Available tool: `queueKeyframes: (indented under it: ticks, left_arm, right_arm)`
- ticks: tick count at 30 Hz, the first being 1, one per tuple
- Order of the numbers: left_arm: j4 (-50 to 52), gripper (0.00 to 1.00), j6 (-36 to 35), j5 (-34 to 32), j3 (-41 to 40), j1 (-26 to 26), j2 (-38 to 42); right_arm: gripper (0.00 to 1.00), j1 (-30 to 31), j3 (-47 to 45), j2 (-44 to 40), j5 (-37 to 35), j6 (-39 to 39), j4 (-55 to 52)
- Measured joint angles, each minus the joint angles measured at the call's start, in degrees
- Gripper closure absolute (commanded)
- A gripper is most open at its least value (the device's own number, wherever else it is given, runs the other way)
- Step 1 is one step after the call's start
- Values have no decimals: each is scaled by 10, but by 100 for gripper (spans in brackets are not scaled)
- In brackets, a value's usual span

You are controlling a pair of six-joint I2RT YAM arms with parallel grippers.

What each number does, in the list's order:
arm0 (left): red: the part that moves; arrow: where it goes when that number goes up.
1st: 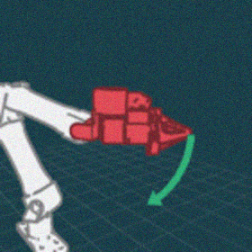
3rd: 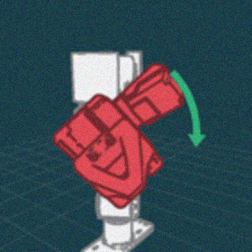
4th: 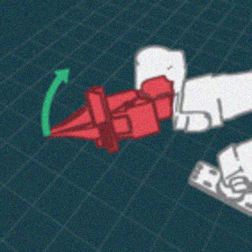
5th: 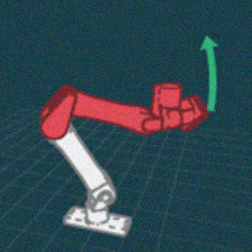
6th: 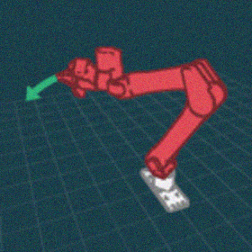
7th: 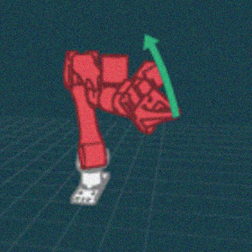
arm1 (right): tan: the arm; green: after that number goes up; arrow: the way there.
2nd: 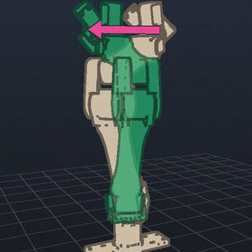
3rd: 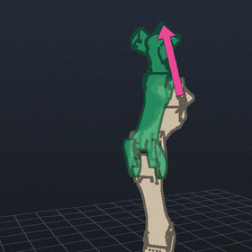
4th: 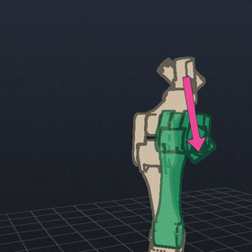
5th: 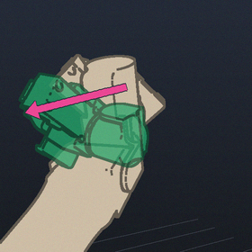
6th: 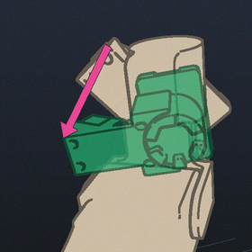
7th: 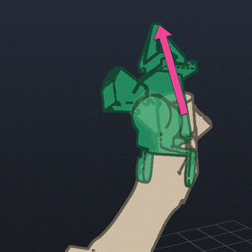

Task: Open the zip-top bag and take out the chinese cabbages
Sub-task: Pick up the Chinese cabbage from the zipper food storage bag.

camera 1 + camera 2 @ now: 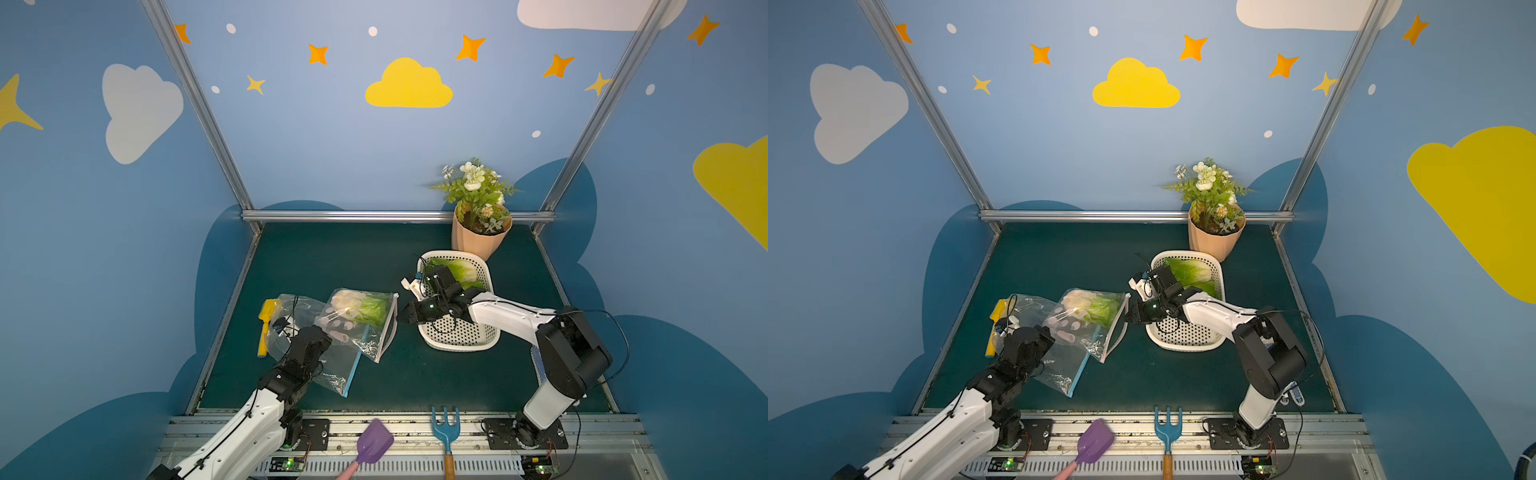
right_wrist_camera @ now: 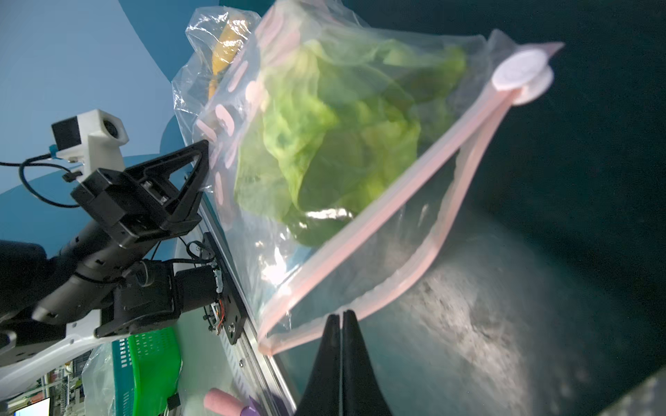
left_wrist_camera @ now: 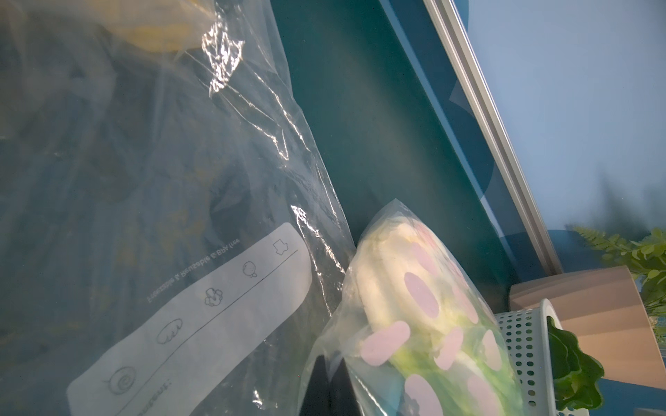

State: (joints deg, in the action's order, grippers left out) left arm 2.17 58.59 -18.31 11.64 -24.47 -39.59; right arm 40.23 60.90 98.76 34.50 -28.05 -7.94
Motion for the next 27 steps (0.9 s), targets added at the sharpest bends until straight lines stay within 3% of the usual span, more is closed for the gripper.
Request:
queueKeyframes:
  ticks: [8,15,20,27]
  left_arm:
    - [-5,96,2,0,1,0,-36]
    - [-19,96,2,0,3,0,-67]
    - [-24,96,2,0,4,0,-68]
    - [-28,96,2,3,5,0,-68]
  right_arm:
    - [74,16,61,78,21,1,4]
    - [46,21,86,90,17,15,4]
    - [37,29,94,100,11,25,3]
    - [33,34,132,130,11,23,7]
